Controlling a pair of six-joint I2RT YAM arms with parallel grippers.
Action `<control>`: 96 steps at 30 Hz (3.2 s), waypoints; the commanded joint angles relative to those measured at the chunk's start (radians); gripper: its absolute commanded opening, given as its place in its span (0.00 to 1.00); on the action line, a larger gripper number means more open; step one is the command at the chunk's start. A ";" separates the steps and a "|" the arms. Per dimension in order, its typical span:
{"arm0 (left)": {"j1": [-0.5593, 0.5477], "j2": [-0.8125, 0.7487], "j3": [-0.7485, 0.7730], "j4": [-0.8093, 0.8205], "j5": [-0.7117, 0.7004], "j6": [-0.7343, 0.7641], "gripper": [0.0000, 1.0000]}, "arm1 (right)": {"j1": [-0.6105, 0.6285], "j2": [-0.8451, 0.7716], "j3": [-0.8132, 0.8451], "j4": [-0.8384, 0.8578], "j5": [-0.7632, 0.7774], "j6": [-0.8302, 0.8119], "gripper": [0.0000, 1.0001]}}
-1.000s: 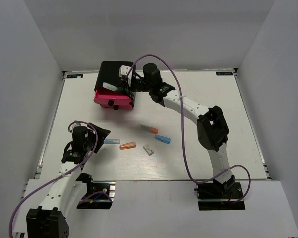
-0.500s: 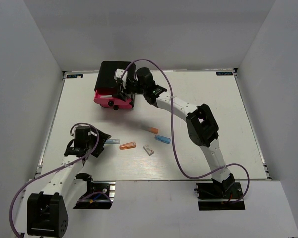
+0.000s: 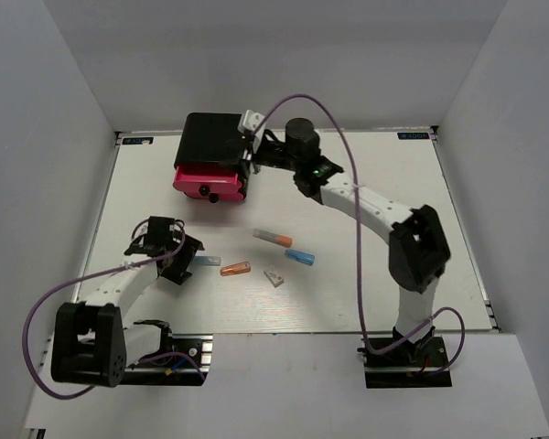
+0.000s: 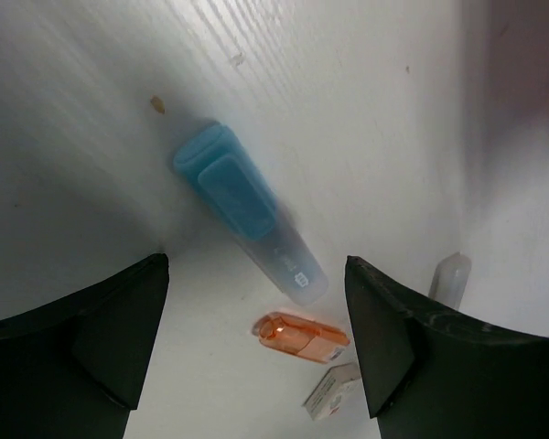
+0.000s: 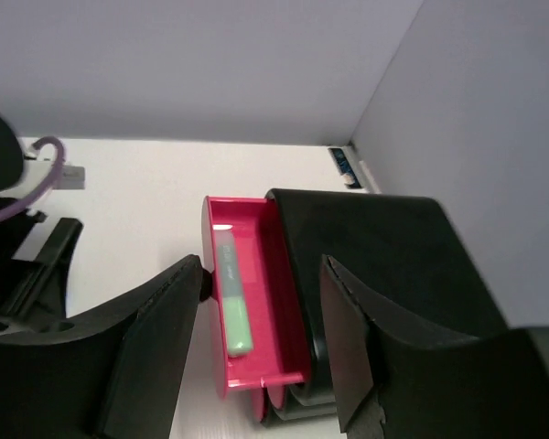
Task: Sort the stationery into containers
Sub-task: Pick up the stationery from the center of the board, then place the stationery in the drawer, then pick up the stationery from the center of the board.
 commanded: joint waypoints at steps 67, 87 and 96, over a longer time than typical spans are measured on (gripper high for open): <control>-0.031 0.245 0.663 0.195 -0.133 -0.006 0.14 | -0.174 -0.386 -0.698 -0.243 -0.049 -0.239 0.51; -0.031 0.230 0.733 0.224 -0.093 0.147 0.72 | -0.104 -0.035 -0.396 -0.472 -0.017 -0.357 0.72; -0.021 -0.073 0.425 0.345 0.048 0.359 0.17 | -0.061 0.006 -0.420 -0.490 0.074 -0.353 0.72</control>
